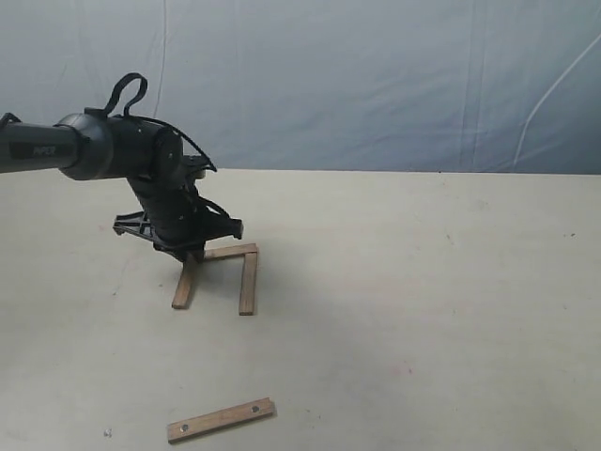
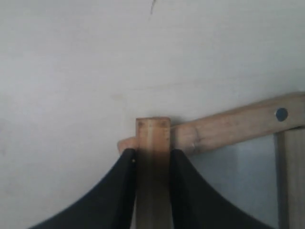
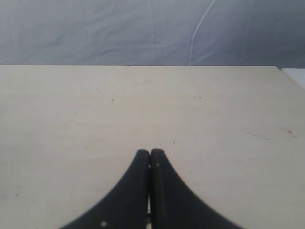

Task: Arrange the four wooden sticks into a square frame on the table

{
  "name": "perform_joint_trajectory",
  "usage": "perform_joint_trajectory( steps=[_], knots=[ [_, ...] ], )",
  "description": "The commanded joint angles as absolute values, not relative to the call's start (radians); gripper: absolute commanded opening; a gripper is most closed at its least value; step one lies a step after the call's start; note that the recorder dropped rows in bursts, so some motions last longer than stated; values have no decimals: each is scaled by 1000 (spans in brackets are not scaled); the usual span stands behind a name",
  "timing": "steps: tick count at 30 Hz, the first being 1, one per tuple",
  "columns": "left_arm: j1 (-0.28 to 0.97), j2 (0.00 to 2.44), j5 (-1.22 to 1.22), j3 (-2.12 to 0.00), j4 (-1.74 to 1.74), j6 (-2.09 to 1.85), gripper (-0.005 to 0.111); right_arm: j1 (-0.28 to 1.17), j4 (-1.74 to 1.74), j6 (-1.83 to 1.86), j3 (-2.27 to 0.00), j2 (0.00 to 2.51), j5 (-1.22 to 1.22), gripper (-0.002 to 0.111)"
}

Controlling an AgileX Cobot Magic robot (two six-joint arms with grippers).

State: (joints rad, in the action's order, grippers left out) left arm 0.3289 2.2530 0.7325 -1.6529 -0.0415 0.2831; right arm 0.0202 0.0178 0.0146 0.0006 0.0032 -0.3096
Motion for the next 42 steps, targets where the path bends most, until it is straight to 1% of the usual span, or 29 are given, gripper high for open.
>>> perform_joint_trajectory(
  steps=[1, 2, 3, 5, 6, 8, 11, 13, 14, 15, 16, 18, 20, 23, 24, 26, 27, 28, 29, 30, 31, 32, 33, 34, 35, 40, 41, 42],
  knots=[
    [330, 2269, 720, -1655, -15, 305, 17, 25, 20, 17, 0, 0, -305, -1],
    [330, 2269, 713, -1655, -15, 307, 24, 25, 20, 17, 0, 0, -305, -1],
    [330, 2269, 693, -1655, -15, 313, 38, 25, 22, 17, 0, 0, -305, -1],
    [330, 2269, 669, -1655, -12, 323, 50, 25, 22, 17, 0, 0, -305, -1],
    [330, 2267, 660, -1655, -12, 340, 54, 25, 22, 17, 0, 0, -305, -1],
    [330, 2250, 641, -1655, -15, 342, 57, 25, 22, 17, 0, 0, -305, -1],
    [330, 2200, 628, -1655, -41, 354, 56, 25, 22, 17, 0, 0, -305, -1],
    [330, 2145, 649, -1655, -76, 360, 48, 25, 22, 17, 0, 0, -305, -1],
    [328, 2096, 687, -1655, -139, 363, 29, 25, 22, 17, 0, 0, -305, -1],
    [320, 2069, 713, -1655, -161, 364, 18, 25, 22, 17, 0, 0, -305, -1],
    [299, 2016, 773, -1655, -173, 364, 0, 25, 22, 17, 0, 0, -305, -1],
    [254, 1923, 829, -1599, -173, 345, 0, 25, 22, 17, 0, 0, -305, -1],
    [203, 1808, 797, -1486, -169, 320, 0, 25, 22, 17, 0, 0, -305, -1],
    [132, 1586, 653, -1267, -91, 281, 0, 25, 22, 17, 0, 0, -305, -1],
    [111, 1445, 557, -1136, -28, 257, 0, 25, 22, 17, 0, 0, -305, -1],
    [113, 1286, 453, -1003, 34, 255, 0, 25, 22, 17, 0, 0, -296, -1],
    [121, 1146, 406, -919, 80, 255, 0, 25, 22, 17, 0, 0, -288, -1],
    [129, 1072, 392, -886, 89, 255, 0, 25, 22, 17, 0, 0, -278, -1],
    [144, 919, 365, -804, 119, 255, 0, 25, 22, 17, 0, 0, -271, -1],
    [148, 856, 355, -762, 130, 255, 0, 25, 22, 17, 0, 0, -267, -1],
    [155, 698, 336, -676, 150, 255, 0, 25, 20, 17, 0, 0, -255, -1],
    [157, 635, 334, -643, 157, 255, 0, 25, 20, 17, 0, 0, -241, -1],
    [160, 481, 337, -565, 158, 255, 0, 25, 6, 22, 0, 0, -191, -1],
    [160, 408, 341, -535, 158, 255, 0, 25, 0, 26, 0, 0, -143, -1],
    [160, 270, 359, -466, 161, 255, 0, 25, 0, 26, 0, 0, -20, -1],
    [160, 11, 382, -309, 195, 255, 0, 25, 82, -21, 0, 0, 312, -1],
    [160, 0, 377, -277, 202, 257, 0, 25, 117, -91, 0, 0, 365, -1],
    [160, 0, 350, -257, 237, 260, 0, 25, 140, -240, 0, 0, 402, -1]
  ],
)
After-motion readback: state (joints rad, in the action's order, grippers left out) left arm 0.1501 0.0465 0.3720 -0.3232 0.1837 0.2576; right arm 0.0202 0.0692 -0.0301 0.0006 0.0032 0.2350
